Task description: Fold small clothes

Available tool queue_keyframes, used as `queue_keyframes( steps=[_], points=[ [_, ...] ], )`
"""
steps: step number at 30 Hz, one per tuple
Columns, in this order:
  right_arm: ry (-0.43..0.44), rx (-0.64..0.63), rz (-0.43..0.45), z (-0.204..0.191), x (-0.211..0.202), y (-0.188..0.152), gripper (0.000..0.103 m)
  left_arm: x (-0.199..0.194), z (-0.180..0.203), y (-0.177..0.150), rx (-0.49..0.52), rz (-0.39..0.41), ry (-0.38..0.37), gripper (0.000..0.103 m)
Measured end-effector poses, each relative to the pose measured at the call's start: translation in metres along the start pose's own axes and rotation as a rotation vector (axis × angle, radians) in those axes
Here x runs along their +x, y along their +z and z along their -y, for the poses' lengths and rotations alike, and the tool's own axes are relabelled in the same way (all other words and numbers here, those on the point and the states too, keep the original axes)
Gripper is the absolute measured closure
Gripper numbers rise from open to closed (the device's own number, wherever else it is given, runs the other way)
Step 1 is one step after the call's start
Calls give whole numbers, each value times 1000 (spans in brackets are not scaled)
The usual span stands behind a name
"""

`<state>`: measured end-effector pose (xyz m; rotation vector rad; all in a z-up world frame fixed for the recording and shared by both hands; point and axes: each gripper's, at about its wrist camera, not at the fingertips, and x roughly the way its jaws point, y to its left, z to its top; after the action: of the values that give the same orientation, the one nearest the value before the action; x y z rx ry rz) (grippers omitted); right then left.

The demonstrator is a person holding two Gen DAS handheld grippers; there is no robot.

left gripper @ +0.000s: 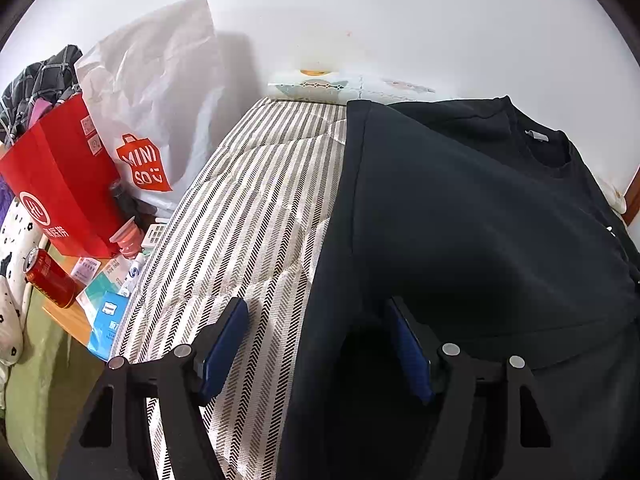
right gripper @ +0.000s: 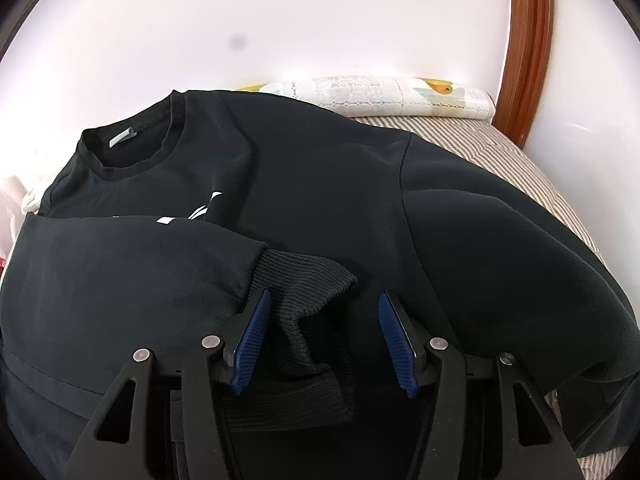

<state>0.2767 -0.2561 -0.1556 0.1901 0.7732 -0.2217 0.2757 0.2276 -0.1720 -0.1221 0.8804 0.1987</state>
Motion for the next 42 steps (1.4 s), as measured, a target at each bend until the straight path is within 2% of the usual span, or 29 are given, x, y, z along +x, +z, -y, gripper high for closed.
queue_keyframes(
  steps=[22,32,42],
  points=[
    [4,-1,-5,2,-1,0,46,0,1,0,5,-1,13,32],
    [-14,-10,-7,1,0,1,44,2,-2,0,-12,-9,14,25],
    [9,9,4,6,-4,0,43,2,-3,-1,-14,-9,10,25]
  ],
)
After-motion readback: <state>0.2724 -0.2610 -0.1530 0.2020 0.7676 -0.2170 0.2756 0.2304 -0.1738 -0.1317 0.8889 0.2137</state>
